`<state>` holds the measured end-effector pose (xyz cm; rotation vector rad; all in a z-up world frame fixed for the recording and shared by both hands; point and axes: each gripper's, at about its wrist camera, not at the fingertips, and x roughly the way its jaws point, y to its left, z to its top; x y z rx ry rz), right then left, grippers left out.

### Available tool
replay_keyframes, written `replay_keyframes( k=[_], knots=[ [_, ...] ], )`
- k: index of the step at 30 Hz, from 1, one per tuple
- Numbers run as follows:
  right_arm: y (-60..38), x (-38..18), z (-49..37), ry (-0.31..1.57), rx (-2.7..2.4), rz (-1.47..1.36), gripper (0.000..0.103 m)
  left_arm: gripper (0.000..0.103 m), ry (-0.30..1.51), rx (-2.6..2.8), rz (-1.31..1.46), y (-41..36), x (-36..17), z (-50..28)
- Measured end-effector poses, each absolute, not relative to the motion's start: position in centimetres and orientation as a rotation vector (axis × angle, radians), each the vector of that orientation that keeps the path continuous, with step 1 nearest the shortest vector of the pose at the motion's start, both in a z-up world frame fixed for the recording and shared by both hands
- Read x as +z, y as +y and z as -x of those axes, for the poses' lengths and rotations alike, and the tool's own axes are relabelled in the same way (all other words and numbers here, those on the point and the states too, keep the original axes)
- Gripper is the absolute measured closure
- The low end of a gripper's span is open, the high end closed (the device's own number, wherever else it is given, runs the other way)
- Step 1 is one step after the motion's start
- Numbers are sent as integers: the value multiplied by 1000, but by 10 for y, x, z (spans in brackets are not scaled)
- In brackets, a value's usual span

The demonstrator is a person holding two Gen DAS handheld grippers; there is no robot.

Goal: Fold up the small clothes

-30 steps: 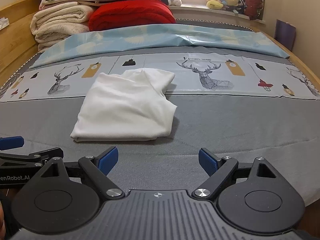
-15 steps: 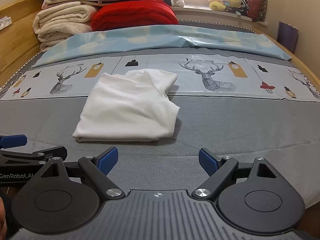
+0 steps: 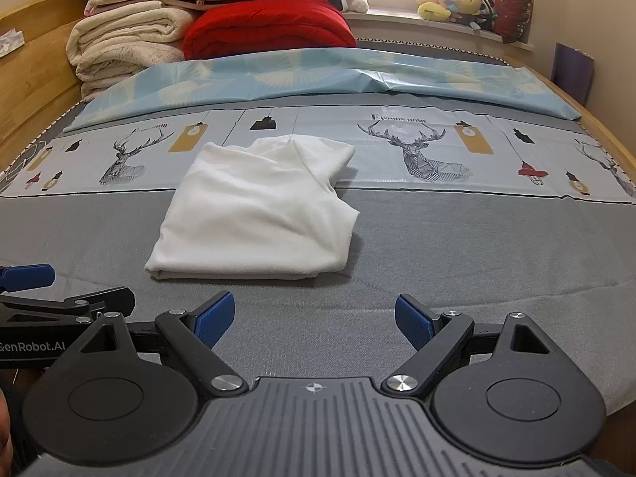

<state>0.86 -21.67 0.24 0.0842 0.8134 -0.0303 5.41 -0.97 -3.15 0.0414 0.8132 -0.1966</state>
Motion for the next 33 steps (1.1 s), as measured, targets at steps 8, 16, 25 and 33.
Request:
replay_keyframes(
  k=[8, 16, 25, 33],
  knots=[
    [-217, 2, -9, 813, -31, -85, 14, 0, 812, -199, -43, -10, -32, -54],
    [-217, 3, -9, 814, -30, -84, 14, 0, 814, -200, -43, -10, -32, -55],
    [-216, 3, -9, 814, -31, -85, 14, 0, 814, -206, -48, -10, -32, -54],
    [-216, 3, -9, 814, -31, -85, 14, 0, 814, -206, -47, -9, -33, -54]
  ],
)
